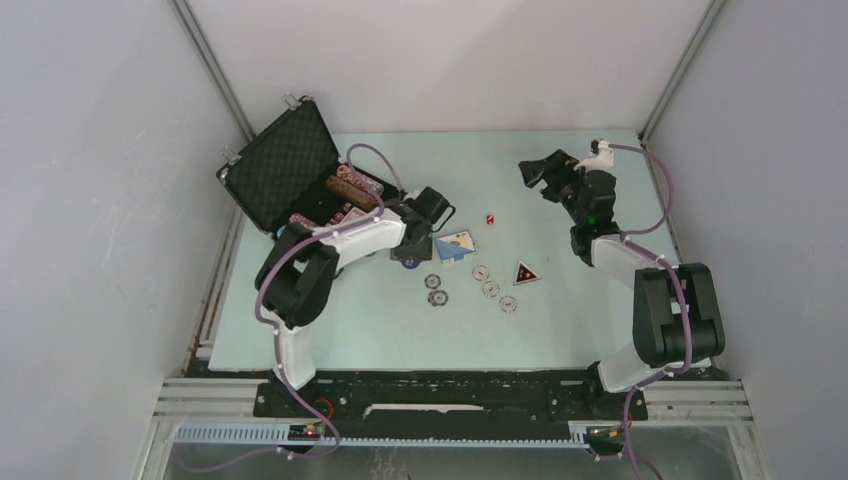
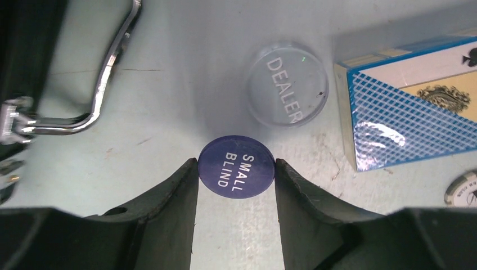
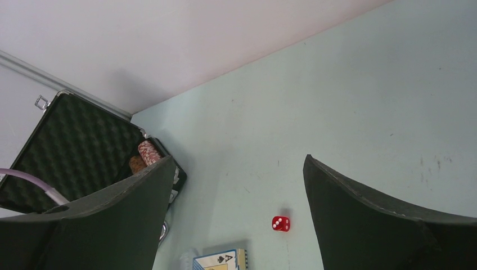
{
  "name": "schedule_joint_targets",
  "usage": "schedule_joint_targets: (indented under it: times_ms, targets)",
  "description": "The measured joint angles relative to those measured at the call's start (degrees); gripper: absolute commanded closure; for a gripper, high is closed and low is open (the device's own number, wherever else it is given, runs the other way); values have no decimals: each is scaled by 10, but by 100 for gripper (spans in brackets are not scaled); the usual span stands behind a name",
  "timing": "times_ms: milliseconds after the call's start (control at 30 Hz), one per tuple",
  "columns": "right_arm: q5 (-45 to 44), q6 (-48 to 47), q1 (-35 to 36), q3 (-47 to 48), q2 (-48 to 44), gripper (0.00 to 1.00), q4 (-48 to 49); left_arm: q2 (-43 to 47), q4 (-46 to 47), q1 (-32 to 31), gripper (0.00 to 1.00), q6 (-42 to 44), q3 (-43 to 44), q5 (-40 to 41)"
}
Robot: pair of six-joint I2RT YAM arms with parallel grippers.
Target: Pack up texas hold em set
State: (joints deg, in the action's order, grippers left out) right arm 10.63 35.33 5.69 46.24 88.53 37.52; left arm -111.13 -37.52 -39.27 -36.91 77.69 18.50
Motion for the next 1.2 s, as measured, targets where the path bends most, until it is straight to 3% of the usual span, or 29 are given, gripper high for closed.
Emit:
schedule_joint_targets:
  times_ms: [233,433,567,767,1200]
  targets:
    - [0,0,0,0,0,7,0,78,-51,27,51,58,27,28]
    - [1,0,0,0,0,7,0,106,-67,135,51,98,71,28]
    - [2,0,0,0,0,7,0,75,-92,200,51,120,124,27]
    - [3,0,-1,0,0,7,0,-28,-119,236,50,141,241,23]
    - [12,7,-8,0,9,7,10,-79,-127,272,50,149,242,-21]
